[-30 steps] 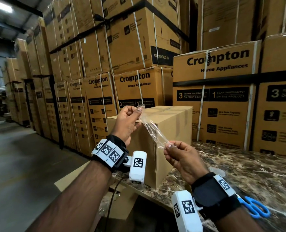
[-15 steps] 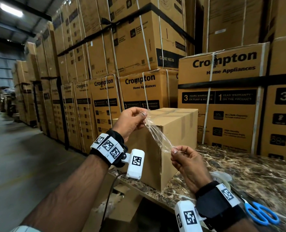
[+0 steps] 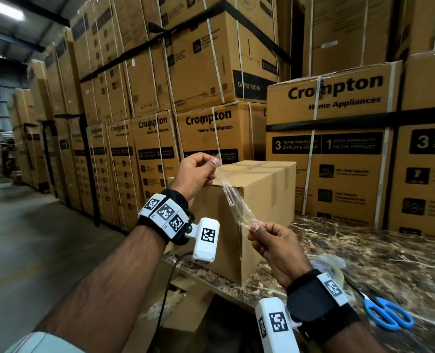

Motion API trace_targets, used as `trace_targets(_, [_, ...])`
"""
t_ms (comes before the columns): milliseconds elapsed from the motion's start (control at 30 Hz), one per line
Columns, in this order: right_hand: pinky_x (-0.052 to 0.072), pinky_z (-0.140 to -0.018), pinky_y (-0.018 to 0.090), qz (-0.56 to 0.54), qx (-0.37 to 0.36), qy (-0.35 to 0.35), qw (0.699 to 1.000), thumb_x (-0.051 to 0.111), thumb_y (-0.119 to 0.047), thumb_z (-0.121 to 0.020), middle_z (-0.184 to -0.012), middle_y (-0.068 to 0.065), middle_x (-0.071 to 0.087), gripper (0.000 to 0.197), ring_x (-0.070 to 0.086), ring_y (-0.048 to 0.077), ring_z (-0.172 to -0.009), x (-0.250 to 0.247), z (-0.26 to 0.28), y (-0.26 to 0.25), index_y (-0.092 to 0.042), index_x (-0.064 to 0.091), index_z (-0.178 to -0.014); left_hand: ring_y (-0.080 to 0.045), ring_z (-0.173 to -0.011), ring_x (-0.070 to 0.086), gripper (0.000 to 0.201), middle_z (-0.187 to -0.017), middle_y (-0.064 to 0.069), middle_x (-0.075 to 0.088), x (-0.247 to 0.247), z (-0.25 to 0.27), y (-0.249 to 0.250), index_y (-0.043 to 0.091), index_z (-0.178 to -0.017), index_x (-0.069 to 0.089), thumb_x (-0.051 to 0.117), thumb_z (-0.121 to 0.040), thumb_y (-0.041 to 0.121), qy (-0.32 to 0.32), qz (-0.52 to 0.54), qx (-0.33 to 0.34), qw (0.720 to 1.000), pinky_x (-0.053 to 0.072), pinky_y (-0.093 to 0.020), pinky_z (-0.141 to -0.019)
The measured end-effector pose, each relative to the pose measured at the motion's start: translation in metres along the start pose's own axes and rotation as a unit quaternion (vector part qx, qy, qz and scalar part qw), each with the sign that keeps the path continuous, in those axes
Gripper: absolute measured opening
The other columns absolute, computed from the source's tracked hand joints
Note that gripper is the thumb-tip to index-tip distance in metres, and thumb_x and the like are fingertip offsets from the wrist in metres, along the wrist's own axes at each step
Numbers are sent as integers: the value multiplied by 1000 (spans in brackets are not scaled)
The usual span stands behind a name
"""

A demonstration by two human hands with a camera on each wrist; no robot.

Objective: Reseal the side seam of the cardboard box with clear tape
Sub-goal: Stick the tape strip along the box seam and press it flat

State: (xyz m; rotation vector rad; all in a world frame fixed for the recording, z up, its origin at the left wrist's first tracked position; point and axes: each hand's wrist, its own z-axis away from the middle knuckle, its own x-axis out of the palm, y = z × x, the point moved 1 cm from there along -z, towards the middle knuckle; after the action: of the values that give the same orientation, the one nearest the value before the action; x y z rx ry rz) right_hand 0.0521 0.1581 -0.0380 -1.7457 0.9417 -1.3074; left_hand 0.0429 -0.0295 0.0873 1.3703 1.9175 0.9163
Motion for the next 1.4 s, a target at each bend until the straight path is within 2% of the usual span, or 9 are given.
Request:
trace_targets(233, [53, -65, 25, 21, 3, -5, 1000, 64, -5, -89, -73, 8, 64, 13, 58, 14, -65, 1, 8, 12, 1, 63, -100, -8, -64, 51, 12, -77, -3, 61, 12, -7, 3, 11, -85, 66, 59, -94, 11, 40, -7, 18, 999, 46, -19, -60])
trace_targets(467, [52, -74, 36, 57, -1, 2, 998, 64, -6, -90, -75, 11, 64, 11, 57, 18, -68, 7, 11, 25, 2, 64, -98, -9, -62, 48, 11, -86, -11, 59, 14, -12, -4, -1, -94, 65, 58, -94, 8, 68, 30, -28, 997, 46, -20, -59])
trace_targets(700, [54, -69, 28, 130, -14, -32, 991, 68, -8, -87, -77, 7, 71, 6, 64, 20, -77, 6, 9, 30, -7, 64, -90, -16, -77, 56, 11, -90, -10, 62, 15, -4, -10, 16, -88, 66, 58, -95, 19, -3, 1, 30, 1000, 52, -32, -67])
trace_targets(767, [55, -72, 24, 153, -10, -55, 987, 74, -16, -83, -87, 3, 74, 33, 70, 16, -87, 4, 9, 23, -11, 59, -112, -13, -75, 56, 11, -87, -7, 61, 11, -3, -8, 17, -89, 66, 57, -96, 20, -10, 6, 47, 999, 54, -32, -66])
trace_targets(900, [53, -94, 43, 376, -31, -30, 925, 68, -52, -80, -131, 5, 59, 86, 60, 16, -111, 3, 10, 1, -18, 30, -149, -13, -77, 56, 10, -85, -3, 62, 4, -1, -6, 18, -90, 66, 58, -96, 19, -18, 7, 85, 996, 54, -37, -74])
trace_targets(1066, [54, -80, 27, 395, -159, 6, 905, 58, -45, -89, -120, 1, 58, 49, 57, 6, -98, 15, 6, -42, -23, 51, -132, -8, -75, 58, 13, -89, -1, 63, 8, 8, -4, 9, -99, 65, 58, -95, 20, -87, 12, 84, 993, 56, -27, -68])
trace_targets(1200, [49, -75, 14, 315, -167, -73, 931, 62, -26, -93, -109, -6, 66, 34, 61, 2, -102, 29, -6, -67, -16, 60, -125, -8, -72, 59, 15, -85, -2, 62, 15, 17, 0, 8, -100, 65, 58, -95, 20, -143, 15, 76, 987, 56, -26, -67])
trace_targets(1300, [45, -59, 5, 277, -163, -105, 941, 62, -15, -93, -94, -3, 70, 22, 63, -11, -75, 37, -8, -71, -6, 68, -112, -10, -69, 58, 16, -80, -4, 60, 17, 20, 0, 8, -101, 64, 58, -94, 21, -156, 28, 69, 985, 55, -25, -65])
trace_targets(1400, [46, -57, 10, 248, -145, -112, 951, 62, -11, -92, -78, -1, 69, 13, 60, -2, -63, 38, -11, -68, -2, 71, -97, -9, -67, 58, 15, -77, -2, 59, 19, 23, 0, 8, -101, 64, 58, -94, 20, -168, 42, 67, 983, 55, -25, -65])
